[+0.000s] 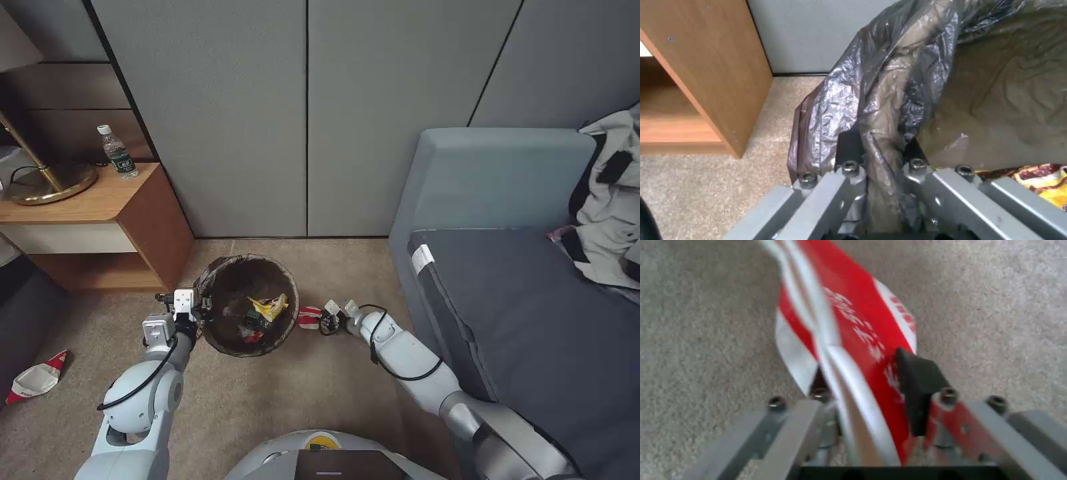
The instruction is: Pick up the trash bin, then pick up the garbage from the floor and place it into the trash bin.
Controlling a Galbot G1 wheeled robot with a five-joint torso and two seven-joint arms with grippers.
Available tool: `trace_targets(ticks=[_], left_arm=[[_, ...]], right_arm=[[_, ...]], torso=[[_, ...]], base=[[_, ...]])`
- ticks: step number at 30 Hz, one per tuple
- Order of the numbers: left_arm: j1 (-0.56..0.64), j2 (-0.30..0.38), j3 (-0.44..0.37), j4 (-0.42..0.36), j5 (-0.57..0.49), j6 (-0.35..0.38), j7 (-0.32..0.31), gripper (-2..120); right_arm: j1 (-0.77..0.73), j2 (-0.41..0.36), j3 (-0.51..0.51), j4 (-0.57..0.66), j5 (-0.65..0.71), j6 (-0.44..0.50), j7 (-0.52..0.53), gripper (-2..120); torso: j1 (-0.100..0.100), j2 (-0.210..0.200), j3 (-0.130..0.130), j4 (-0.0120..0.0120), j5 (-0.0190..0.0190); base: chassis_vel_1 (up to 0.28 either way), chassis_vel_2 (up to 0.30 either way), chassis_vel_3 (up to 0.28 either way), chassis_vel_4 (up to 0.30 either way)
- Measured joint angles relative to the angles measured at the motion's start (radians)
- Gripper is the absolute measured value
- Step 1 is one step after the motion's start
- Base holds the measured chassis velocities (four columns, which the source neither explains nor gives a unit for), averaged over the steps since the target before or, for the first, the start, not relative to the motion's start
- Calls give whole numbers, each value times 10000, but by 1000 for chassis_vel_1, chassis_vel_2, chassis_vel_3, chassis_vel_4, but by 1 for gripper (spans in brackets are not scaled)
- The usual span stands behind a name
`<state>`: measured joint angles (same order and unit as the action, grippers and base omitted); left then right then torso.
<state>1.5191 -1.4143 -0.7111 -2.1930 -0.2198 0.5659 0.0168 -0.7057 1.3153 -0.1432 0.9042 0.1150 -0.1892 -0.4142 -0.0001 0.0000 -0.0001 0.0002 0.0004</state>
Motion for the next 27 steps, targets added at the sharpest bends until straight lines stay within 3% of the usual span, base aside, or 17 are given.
trace_targets(ticks=[6, 12, 17, 23, 27], left_arm=[[-14, 24, 3, 35, 3, -10, 5, 3], [-19, 26, 16, 67, 25, -33, 12, 3], [-23, 42, 40, 67, 30, -37, 22, 3], [-31, 77, 71, 57, 24, -35, 26, 3], [-34, 88, 100, 46, 23, -31, 26, 3]], right_arm=[[-10, -10, 141, 64, -17, 22, 13, 0], [-224, -83, 437, 550, -218, 27, 226, 0], [-912, -398, 989, 1912, -348, -36, 535, 0], [-2497, -1347, 2238, 5253, 211, -776, 1216, 0], [-2979, -1859, 2620, 6311, 447, -993, 1400, 0]], torso=[[0, 0, 0, -1, -1], [0, 0, 0, 0, -3], [0, 0, 1, -3, -4], [0, 0, 0, -3, -2], [0, 0, 0, -6, -2]], base=[[0, 0, 0, 0], [0, 0, 0, 0], [0, 0, 0, 0], [0, 0, 0, 0], [0, 0, 0, 0]])
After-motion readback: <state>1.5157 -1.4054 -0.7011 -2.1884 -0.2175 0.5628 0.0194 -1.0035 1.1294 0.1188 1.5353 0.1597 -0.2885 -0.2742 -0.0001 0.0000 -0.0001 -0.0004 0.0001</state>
